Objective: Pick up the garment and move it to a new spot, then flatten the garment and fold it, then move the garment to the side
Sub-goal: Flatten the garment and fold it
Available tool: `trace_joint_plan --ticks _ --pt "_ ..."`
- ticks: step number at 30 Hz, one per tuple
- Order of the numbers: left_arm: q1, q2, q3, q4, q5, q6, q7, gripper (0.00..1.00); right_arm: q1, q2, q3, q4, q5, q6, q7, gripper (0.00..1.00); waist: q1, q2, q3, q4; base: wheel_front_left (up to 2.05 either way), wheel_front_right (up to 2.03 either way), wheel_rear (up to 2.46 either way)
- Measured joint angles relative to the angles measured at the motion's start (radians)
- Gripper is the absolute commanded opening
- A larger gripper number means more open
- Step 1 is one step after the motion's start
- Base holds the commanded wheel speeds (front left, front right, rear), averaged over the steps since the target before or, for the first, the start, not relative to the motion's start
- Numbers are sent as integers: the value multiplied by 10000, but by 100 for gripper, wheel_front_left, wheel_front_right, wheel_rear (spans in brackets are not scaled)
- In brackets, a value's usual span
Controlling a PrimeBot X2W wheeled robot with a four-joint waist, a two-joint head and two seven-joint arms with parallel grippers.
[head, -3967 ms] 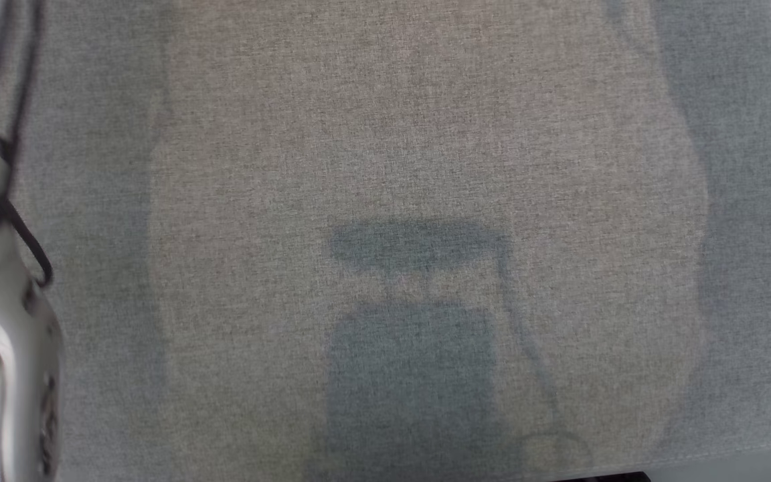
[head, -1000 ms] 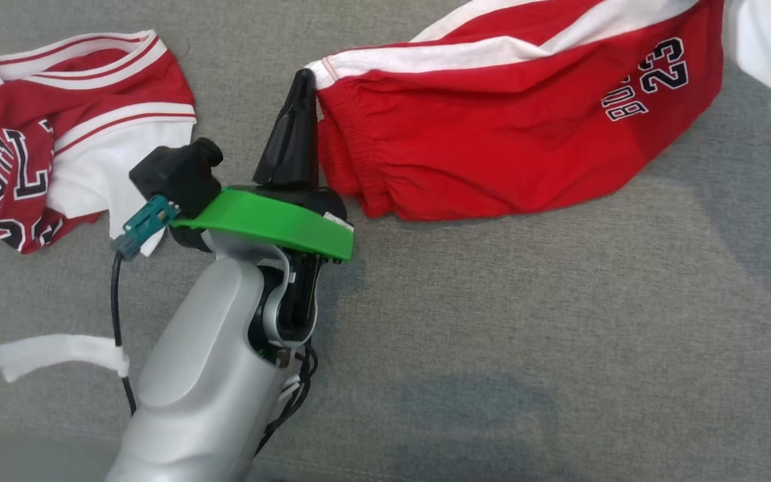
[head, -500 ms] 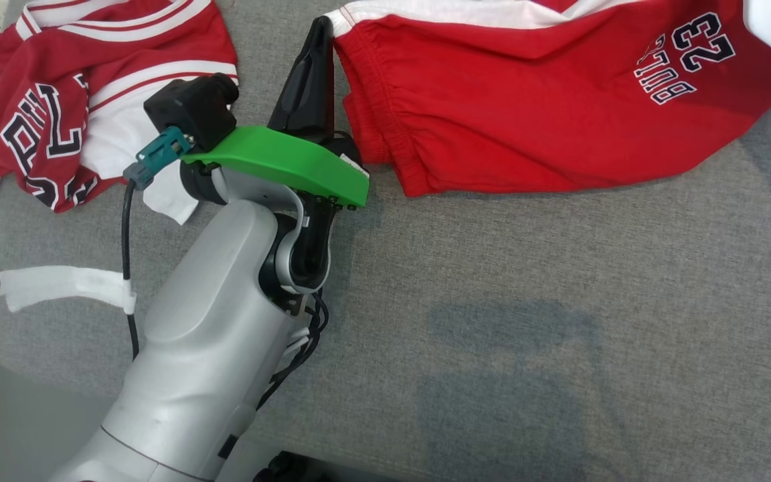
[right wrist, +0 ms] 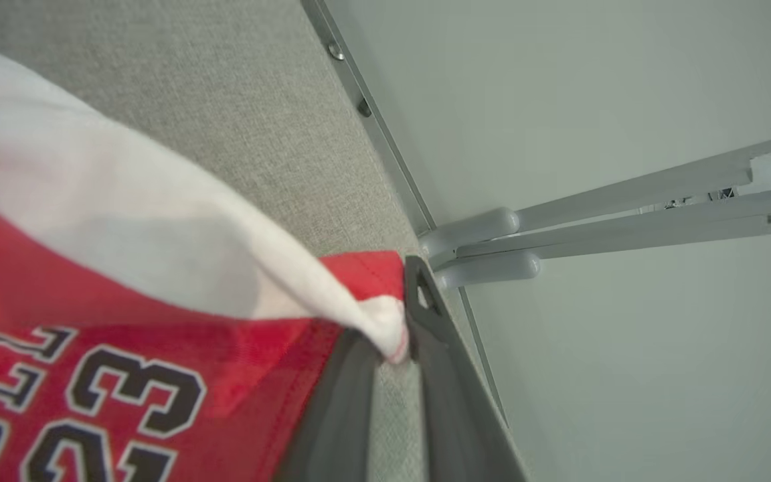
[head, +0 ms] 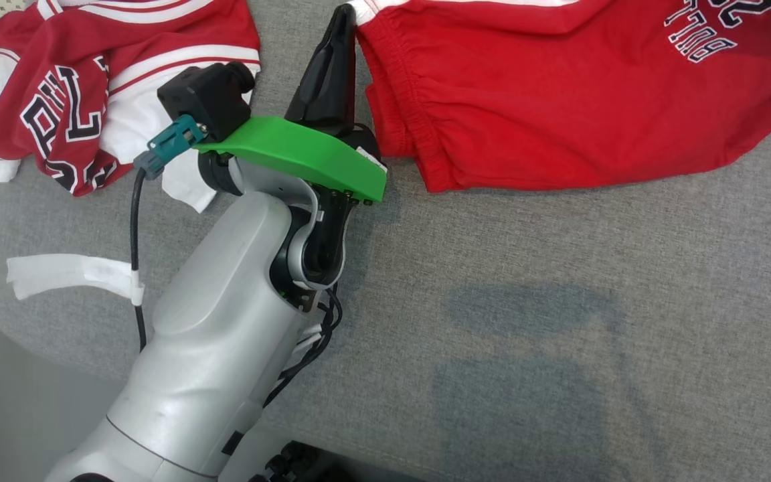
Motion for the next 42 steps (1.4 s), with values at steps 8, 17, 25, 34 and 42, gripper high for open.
trace_joint_plan --ticks 8,17,25,34,42 --pt "33 -8 173 -190 378 113 -2 100 -155 466 -40 1187 -12 2 -1572 100 0 0 -105 9 0 0 0" --pt "1583 -17 1906 -1499 2809 -263 -8 100 1250 1289 -2416 3260 453 0 -4134 100 0 0 -770 -194 0 0 0" --pt "3856 -15 3189 -3183 4692 -673 -8 100 3632 2182 -4939 4219 917 0 -5875 100 -1 0 -1706 -509 0 0 0" --pt "5828 -8 3478 -3670 6031 -1572 -8 100 5839 3018 -6993 4790 1484 0 -6594 100 -1 0 -2630 -816 0 0 0" --pt "7074 -8 3584 -3791 6648 -1946 -8 100 7164 3568 -8055 5325 1423 -2 -6385 100 -1 0 -3110 -942 0 0 0"
